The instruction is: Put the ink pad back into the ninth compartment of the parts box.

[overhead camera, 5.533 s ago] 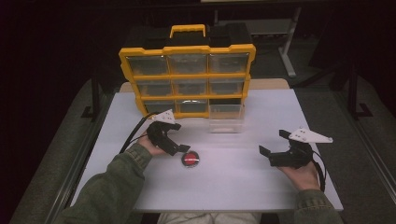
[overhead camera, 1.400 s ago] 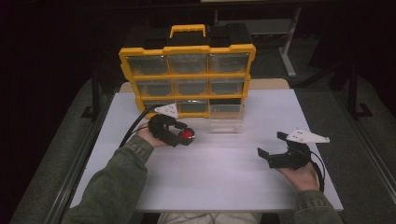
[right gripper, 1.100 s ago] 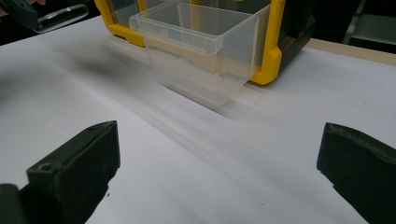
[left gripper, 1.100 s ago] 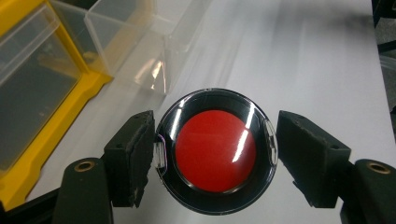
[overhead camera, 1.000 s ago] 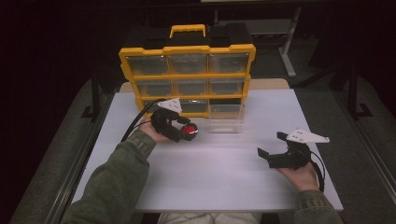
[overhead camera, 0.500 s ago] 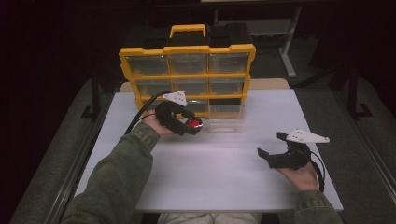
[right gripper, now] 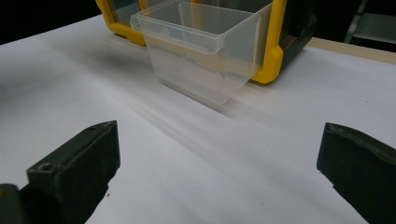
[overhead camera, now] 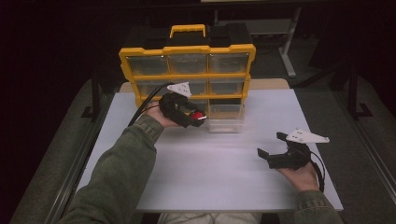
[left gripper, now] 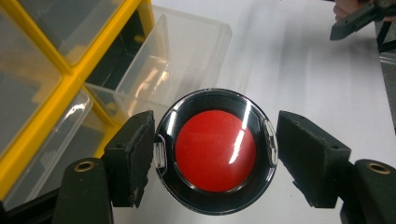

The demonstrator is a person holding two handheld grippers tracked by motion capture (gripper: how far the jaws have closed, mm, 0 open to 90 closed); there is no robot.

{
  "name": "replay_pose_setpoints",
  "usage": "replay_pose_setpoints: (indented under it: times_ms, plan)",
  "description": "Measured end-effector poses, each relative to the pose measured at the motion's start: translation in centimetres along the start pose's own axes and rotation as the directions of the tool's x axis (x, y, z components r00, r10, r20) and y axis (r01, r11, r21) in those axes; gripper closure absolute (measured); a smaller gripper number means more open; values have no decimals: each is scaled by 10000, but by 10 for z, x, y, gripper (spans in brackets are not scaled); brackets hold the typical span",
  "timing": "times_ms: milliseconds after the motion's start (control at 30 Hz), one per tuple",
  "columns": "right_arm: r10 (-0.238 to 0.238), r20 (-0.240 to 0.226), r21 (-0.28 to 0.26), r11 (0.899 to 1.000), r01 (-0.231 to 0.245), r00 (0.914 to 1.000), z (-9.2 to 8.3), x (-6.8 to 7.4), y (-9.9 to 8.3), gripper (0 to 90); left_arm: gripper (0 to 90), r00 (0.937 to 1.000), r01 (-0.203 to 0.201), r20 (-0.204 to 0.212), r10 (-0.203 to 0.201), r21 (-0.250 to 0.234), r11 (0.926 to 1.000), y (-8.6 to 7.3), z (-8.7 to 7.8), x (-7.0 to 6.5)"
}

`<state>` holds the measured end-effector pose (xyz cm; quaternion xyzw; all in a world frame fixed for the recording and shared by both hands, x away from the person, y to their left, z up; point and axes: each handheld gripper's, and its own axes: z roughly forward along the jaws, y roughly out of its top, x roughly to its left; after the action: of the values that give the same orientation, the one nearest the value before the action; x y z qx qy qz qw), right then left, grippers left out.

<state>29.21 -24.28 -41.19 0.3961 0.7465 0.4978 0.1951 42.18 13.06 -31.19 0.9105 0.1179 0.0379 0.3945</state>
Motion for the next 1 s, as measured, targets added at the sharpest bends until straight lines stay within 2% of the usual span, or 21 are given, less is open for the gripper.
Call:
replay_pose_setpoints:
  times_ms: [600,1000]
  plan:
    - [19,-49,54,10000,-18,10000,0,-1,-1,0,299,9996,-268,-41,269,50,9996,25,6,7]
    - [27,-67,73,10000,-27,10000,1,-1,-1,0,299,9987,-509,-9,509,202,9985,51,19,10]
